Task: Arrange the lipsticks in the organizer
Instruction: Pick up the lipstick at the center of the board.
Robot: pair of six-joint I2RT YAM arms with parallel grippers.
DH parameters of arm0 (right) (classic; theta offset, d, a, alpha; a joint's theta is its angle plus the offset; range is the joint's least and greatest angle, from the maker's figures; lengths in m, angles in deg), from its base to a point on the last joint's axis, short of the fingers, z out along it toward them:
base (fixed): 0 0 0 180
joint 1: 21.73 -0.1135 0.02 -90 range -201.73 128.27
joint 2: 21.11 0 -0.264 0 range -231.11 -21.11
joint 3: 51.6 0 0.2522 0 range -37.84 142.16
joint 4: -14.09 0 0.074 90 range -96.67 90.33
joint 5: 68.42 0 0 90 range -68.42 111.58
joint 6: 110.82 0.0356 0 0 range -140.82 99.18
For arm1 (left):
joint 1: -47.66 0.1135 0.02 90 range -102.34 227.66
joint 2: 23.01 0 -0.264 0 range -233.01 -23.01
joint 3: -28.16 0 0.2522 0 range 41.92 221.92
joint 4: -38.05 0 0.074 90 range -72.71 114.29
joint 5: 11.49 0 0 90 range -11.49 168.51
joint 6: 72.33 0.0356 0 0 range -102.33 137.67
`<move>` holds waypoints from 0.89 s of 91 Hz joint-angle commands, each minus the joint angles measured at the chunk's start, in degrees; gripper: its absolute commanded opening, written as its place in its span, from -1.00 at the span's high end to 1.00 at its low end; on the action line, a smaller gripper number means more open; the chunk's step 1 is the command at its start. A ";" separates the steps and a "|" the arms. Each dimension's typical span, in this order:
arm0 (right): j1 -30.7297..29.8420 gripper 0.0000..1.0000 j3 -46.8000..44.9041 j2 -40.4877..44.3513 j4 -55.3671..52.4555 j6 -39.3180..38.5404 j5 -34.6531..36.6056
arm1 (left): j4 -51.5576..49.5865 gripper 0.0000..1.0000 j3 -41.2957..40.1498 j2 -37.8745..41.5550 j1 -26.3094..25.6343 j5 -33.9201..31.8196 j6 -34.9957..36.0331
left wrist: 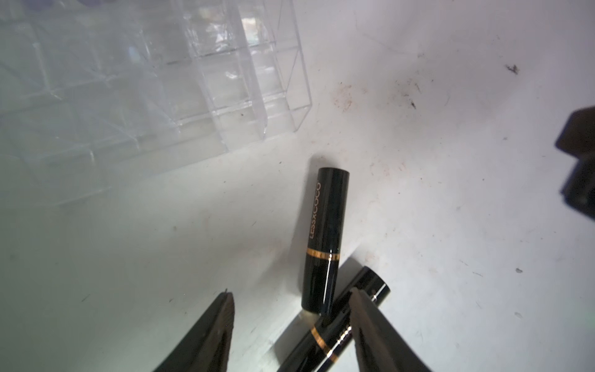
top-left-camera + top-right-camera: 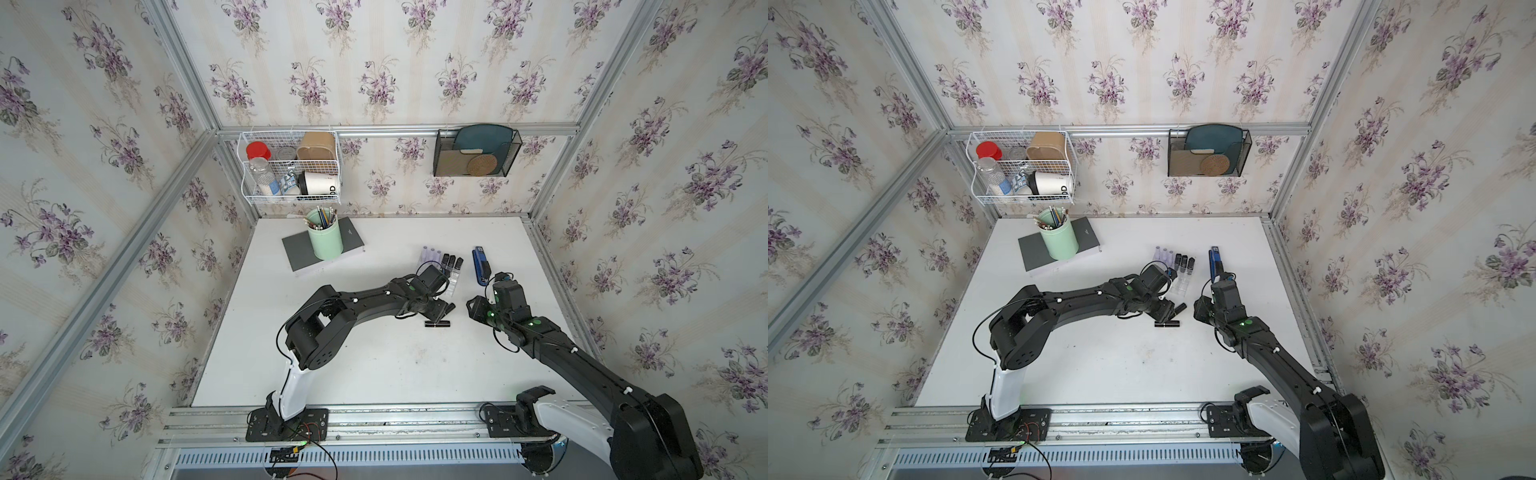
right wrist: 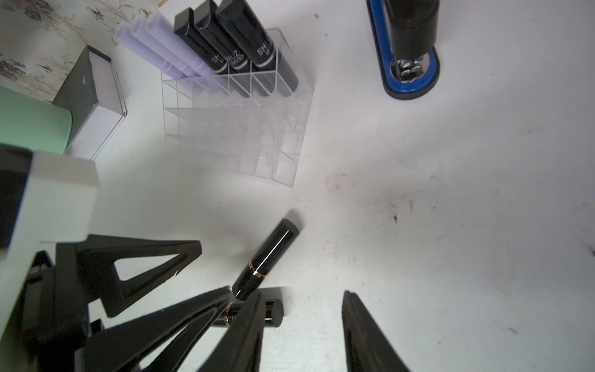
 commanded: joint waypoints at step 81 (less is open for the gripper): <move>0.93 0.15 -1.18 -1.74 4.02 0.09 -1.28 | -9.04 0.69 9.50 -8.89 -2.10 -6.31 12.02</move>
